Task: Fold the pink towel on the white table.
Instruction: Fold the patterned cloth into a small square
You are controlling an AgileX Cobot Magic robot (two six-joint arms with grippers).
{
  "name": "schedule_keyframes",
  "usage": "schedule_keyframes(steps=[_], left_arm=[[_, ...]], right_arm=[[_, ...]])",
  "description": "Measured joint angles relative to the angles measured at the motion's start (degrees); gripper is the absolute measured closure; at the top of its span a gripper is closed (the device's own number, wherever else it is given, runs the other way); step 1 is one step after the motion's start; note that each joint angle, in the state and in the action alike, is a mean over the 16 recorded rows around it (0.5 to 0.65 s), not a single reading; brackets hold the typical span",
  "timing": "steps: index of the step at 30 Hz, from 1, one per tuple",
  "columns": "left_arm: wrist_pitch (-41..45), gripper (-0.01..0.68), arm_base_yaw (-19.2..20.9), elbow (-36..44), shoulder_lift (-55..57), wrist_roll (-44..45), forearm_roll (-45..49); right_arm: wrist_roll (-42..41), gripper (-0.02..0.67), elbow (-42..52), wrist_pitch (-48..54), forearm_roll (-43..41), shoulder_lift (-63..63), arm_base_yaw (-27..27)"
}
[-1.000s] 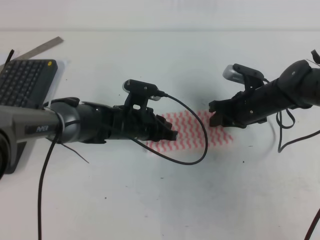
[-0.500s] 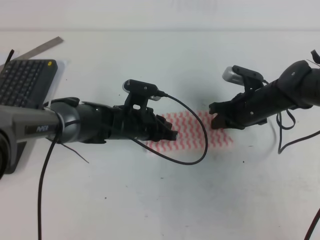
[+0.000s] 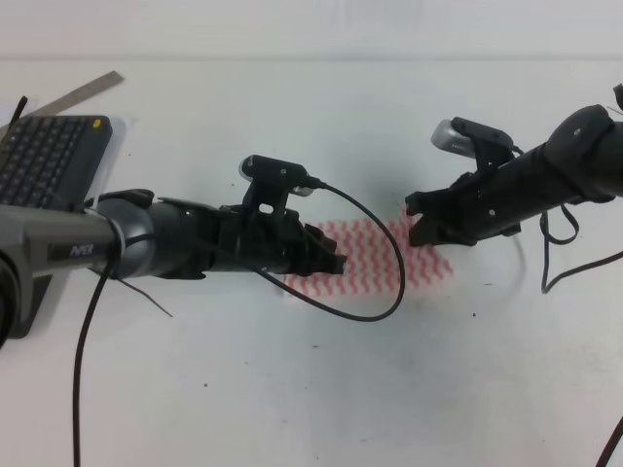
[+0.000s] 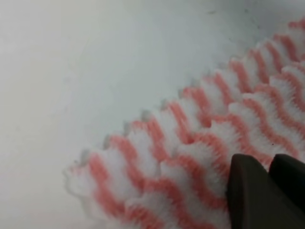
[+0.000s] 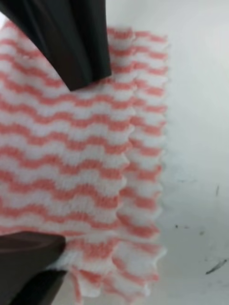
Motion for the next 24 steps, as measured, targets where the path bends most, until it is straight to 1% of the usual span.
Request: schedule_keyframes(steps=[7,14,24], left_arm=[[0.58,0.664,0.0,0.0,-0.02,0.0,0.11],[0.7,0.664,0.0,0.0,-0.05,0.0,0.18],[1.21,0.664,0.0,0.03,-0.15,0.38,0.25]], right_arm=[[-0.08,0.649,-0.61,0.56,1.57,-0.65,0.02],[-1.97,0.649,-0.76,1.17,5.79,-1.17,0.22],[-5.38,0.649,-0.77,0.61,11.5,-1.52,2.5]])
